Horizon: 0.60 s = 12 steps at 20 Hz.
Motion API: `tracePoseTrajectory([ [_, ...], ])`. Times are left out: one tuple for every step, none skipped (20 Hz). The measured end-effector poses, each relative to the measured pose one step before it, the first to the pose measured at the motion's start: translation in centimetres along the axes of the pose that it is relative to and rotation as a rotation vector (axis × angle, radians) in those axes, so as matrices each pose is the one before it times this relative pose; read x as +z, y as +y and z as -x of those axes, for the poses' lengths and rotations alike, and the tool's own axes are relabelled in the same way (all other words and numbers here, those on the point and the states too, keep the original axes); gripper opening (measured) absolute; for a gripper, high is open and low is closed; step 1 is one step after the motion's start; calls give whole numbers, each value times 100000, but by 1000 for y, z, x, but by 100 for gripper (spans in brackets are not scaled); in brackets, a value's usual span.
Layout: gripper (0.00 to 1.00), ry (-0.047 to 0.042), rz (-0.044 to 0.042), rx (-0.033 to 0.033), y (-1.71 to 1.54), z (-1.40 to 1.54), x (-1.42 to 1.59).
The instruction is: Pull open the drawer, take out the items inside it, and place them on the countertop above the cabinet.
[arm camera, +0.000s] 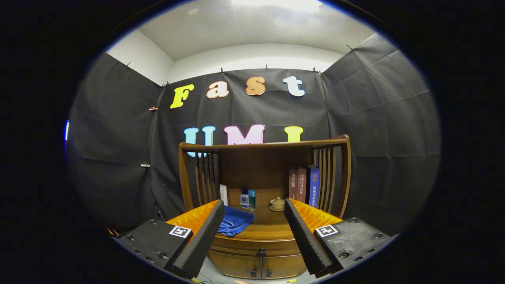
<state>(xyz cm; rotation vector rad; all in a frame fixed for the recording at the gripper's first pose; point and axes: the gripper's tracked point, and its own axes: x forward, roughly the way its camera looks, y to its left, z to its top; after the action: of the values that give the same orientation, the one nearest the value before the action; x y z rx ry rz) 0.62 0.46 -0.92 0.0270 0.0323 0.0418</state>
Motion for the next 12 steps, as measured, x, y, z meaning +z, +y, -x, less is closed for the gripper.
tracePoseTrajectory([
  [98,-27,-821,380,-231,-388,-536],
  [98,452,-128,-463,-249,-455,-685],
  [98,1153,568,-758,-166,-490,-1120],
  [98,1608,959,-413,-91,-429,-1216],
  [98,1178,711,-292,-6,-419,-1224],
  [98,1317,106,113,13,-533,-1111],
  [98,1447,-434,14,9,-601,-1130],
  [98,1197,-632,133,-17,-581,-1017],
  [98,1823,-872,497,68,-653,-1213],
  [98,1967,-611,119,-16,-719,-1224],
  [98,1574,-301,24,-67,-621,-1179],
  [98,1432,245,-624,-80,-655,-968],
])
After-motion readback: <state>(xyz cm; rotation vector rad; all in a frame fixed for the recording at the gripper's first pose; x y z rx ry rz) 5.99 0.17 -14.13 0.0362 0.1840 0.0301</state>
